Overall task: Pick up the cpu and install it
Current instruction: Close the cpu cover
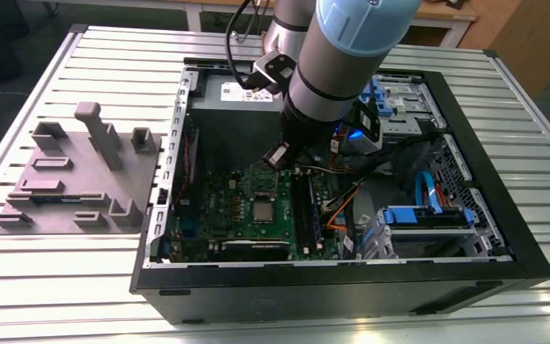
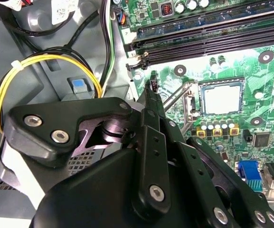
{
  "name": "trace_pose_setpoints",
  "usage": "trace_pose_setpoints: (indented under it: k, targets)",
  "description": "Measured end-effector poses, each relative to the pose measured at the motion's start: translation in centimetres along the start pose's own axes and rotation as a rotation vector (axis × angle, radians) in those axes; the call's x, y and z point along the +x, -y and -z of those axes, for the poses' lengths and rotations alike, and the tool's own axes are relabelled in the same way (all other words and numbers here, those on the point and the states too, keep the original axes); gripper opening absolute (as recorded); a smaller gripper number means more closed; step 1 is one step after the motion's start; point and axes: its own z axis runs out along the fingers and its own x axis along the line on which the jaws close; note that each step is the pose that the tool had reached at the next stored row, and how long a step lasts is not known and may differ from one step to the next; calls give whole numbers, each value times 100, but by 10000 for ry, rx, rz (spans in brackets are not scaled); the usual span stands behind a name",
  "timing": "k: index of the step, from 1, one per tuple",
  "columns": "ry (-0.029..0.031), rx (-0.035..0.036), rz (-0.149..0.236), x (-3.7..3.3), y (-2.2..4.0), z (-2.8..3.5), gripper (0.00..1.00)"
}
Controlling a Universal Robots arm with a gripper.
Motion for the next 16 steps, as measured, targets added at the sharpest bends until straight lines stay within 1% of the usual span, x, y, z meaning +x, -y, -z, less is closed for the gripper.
trace_pose_setpoints:
  k: [4, 8, 16]
  targets:
    - [-4, -1, 18, 6, -4, 1, 10]
    - [-34, -2, 117, 13, -8, 2, 10]
    - [-41, -4, 155, 25, -10, 13, 10]
